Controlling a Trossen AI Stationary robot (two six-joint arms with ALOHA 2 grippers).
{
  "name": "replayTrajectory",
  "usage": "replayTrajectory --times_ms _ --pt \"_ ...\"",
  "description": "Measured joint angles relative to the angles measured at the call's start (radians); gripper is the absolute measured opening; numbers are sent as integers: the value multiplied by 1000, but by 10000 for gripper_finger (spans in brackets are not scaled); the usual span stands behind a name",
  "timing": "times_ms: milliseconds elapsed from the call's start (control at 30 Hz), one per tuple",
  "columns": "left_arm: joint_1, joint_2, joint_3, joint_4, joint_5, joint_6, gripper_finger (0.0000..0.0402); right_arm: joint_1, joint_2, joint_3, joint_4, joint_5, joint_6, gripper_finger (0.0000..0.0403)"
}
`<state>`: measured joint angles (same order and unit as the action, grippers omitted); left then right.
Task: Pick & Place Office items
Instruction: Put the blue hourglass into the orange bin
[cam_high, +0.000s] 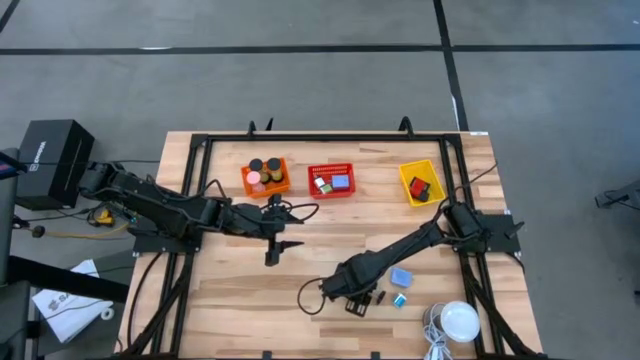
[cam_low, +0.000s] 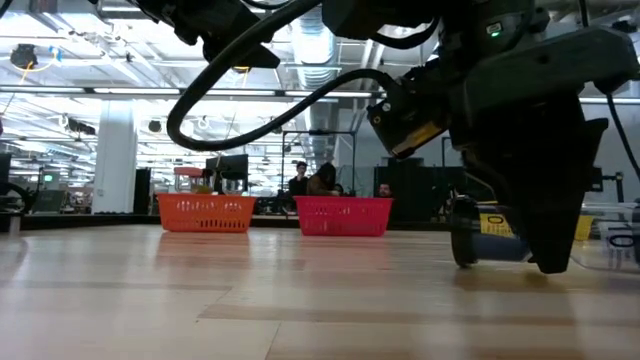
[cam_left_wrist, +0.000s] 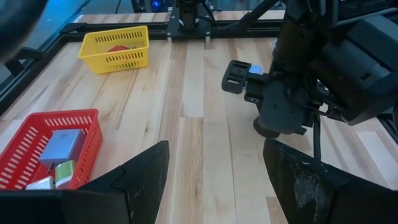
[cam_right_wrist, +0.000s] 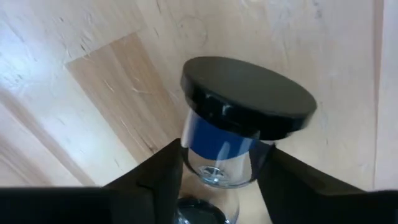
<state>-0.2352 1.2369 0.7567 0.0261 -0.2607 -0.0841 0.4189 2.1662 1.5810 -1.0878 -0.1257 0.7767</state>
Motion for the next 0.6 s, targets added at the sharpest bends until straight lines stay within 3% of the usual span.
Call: replayTrajectory --times_ms 233,600 --pt "0 0 0 1 -1 0 255 -22 0 0 -7 0 -77 140" --pt "0 0 -1 7 -1 0 255 -66 -14 0 -94 38 -265 123"
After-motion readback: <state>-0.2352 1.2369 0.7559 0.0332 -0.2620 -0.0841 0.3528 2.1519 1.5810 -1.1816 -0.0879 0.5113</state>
